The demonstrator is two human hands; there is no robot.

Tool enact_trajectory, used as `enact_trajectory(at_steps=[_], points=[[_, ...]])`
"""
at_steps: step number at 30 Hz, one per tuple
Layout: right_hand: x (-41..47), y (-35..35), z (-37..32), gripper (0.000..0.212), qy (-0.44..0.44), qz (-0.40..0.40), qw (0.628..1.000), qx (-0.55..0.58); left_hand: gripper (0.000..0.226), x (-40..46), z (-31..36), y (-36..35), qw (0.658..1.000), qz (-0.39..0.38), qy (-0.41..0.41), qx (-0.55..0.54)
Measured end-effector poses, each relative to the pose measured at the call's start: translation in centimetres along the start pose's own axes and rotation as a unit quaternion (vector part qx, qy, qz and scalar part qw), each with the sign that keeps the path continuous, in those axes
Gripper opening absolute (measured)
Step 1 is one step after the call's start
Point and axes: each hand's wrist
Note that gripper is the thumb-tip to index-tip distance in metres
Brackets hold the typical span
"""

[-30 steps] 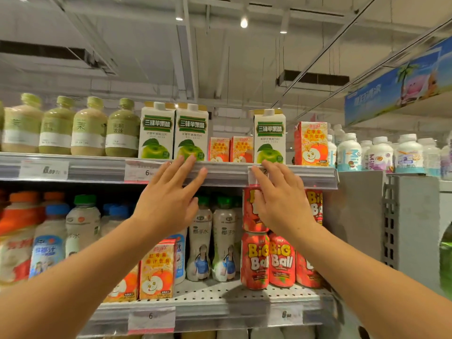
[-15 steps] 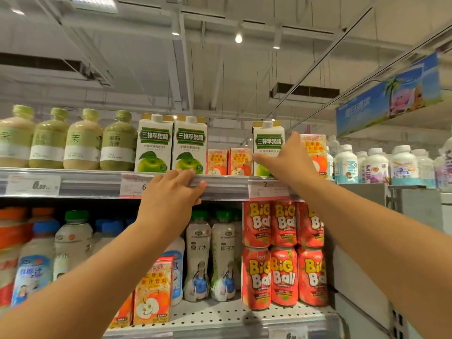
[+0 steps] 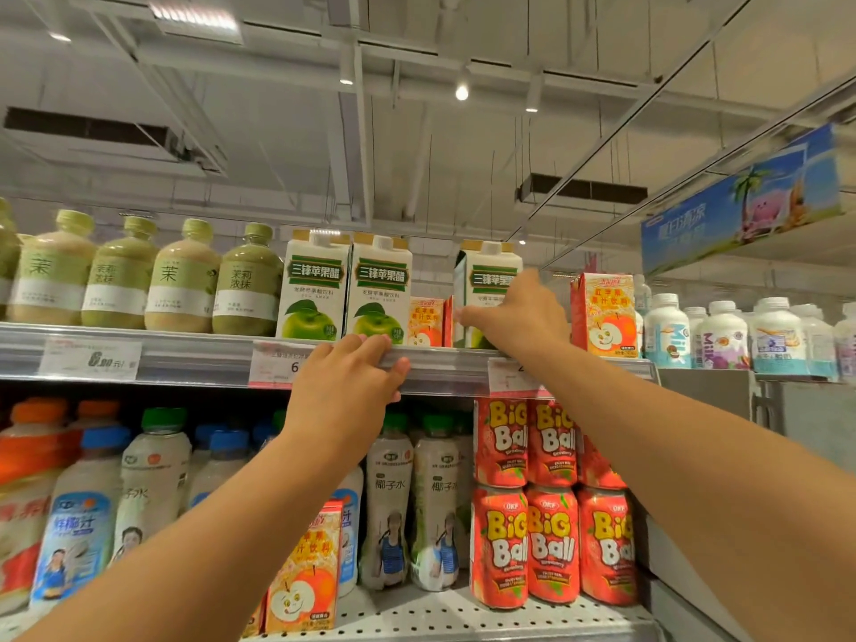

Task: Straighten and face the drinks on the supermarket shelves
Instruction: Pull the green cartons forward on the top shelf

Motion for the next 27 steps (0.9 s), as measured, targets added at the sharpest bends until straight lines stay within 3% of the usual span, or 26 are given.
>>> enact_trajectory(at_steps=[11, 17, 27], points=[[-0.5, -3.5, -2.9, 0.079, 0.023, -0.03, 0.999, 0.006, 0.047, -0.1, -0.1, -0.2, 1.0, 0.003, -0.001, 0.003], [-0.4, -3.2, -2.7, 0.09, -0.001, -0.097, 0.995, 0.01, 0.047, -0.1, 0.1, -0.2, 1.0, 0.001, -0.001, 0.005], [-1.1, -4.1, -2.8, 0.085, 0.016, -0.079, 0.997, -0.018, 0.047, -0.4, 0.1, -0.7, 1.0, 0.024, -0.005, -0.004]])
Point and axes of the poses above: each hand's wrist, its own x-axis towards the middle knuckle, its own y-axis out of the back of the hand, z = x × y, and after that the axes turned 2 degrees about z, right-handed
